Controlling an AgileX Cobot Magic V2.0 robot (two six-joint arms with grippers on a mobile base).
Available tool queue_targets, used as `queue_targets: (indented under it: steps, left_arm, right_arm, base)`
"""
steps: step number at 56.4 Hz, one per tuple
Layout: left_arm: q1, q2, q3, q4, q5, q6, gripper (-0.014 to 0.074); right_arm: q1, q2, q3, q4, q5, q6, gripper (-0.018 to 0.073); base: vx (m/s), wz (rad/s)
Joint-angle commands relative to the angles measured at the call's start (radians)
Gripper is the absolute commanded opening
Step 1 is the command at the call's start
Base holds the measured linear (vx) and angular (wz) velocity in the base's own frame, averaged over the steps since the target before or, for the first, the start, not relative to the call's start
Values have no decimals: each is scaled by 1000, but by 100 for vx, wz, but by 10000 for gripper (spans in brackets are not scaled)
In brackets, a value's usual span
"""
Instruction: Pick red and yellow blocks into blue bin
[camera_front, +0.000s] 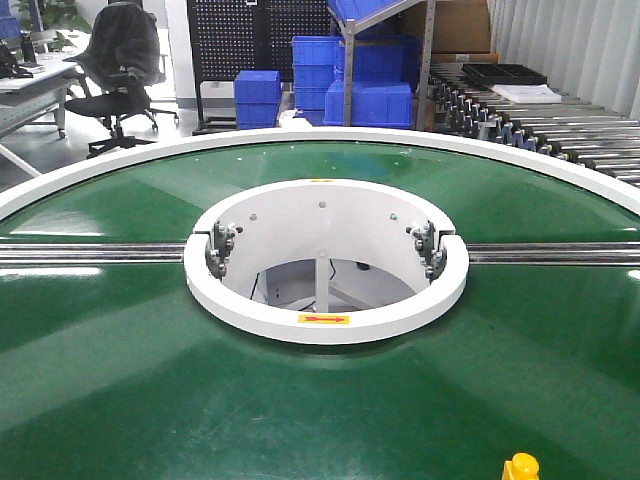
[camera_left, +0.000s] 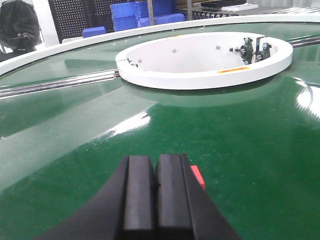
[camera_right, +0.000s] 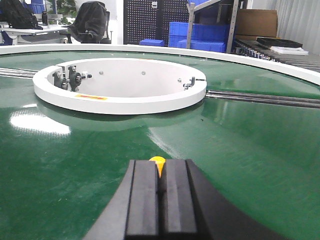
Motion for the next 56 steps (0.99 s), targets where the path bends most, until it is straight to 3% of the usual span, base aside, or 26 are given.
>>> queue_targets:
  steps: [1,10,16,20,29,35,39,48,56]
  left_arm:
    - [-5,3,-22,-1,-132,-14,-6]
    - [-5,3,-27,-2,-338,-31,-6]
    - [-5,3,-27,-13,-550,-72,-6]
    - [-5,4,-48,-52,-613,-97,-6]
    - [-5,64,-270,-88,-469,-52,-6]
    - [-5,199,-502,-79,-375,95,-6]
    - [-5,331,-657,-81,-324,143,-6]
    - [-5,603,-924,-83,-122,100,-6]
    - [-5,740,-988,-83,-11,8,-6]
  right_arm:
    - [-5,-11,6,-7,-95,-4,-10]
    - [-5,-11,6,25,-276,-3,-10]
    - [-5,-11,-13,67,-446,-3,-10]
    - [-5,-11,-73,109,-456,-4,-10]
    - [-5,34,-347,121,-325,-80,-10]
    - [-5,160,-553,122,-235,-140,-10]
    - [-5,279,-688,121,-176,-167,-10]
    - [-5,515,-862,121,-129,-173,-10]
    - [-5,648,-891,121,-140,-171,-10]
  base:
    - [0,0]
    - [0,0]
    - [0,0]
    - [0,0]
    - [0,0]
    - [0,0]
    - [0,0]
    - [0,0]
    - [0,0]
